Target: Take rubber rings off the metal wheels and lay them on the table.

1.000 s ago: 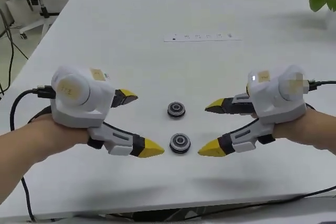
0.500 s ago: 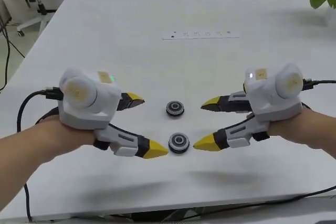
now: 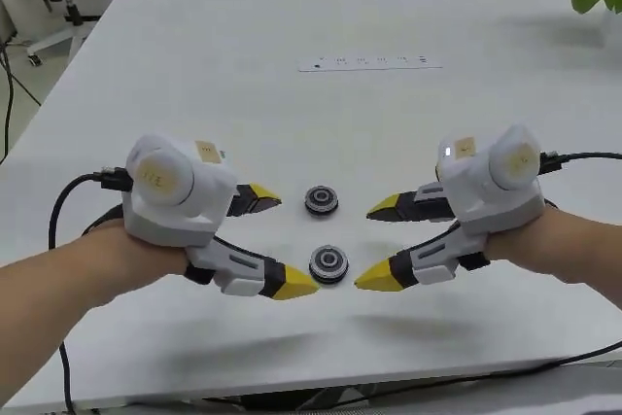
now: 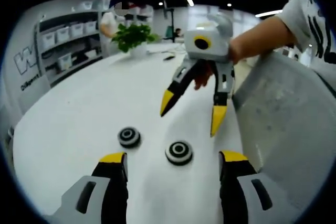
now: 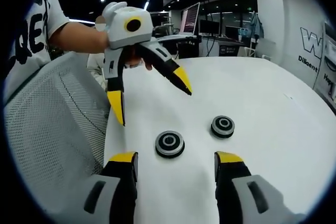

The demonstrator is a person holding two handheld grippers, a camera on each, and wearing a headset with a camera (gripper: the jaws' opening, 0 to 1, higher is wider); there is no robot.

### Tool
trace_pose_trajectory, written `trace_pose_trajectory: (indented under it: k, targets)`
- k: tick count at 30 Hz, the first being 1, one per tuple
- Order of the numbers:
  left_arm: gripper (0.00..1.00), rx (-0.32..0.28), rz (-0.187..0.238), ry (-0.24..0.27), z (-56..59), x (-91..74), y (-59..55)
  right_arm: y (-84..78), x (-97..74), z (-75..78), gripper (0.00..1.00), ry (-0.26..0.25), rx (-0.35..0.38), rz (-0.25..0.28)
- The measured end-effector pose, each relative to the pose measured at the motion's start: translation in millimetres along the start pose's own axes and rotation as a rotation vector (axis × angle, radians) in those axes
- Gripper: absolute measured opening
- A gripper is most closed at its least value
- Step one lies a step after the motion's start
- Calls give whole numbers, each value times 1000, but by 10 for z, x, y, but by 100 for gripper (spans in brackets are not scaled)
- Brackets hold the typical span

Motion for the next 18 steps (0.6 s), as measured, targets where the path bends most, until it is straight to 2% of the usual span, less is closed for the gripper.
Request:
trace_pose_trajectory:
  k: [12,18]
  targets:
    - [61,24,-25,-25,50,109,-55,-11,77,4,49,-6,-12,-15]
    - [56,15,-22,-31,62,149,-34,-9,94,-9,49,-4,-12,-10]
Point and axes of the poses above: the centre of the closed fingertips' face, and the gripper's own axes: x roughly forward along the fingers, z roughly to its right, y roughly out of its top, the point moved 8 cm from there along -x, roughly backward along the fingers, and after that the axes turned 4 degrees about -x, right-handed, at the moved point
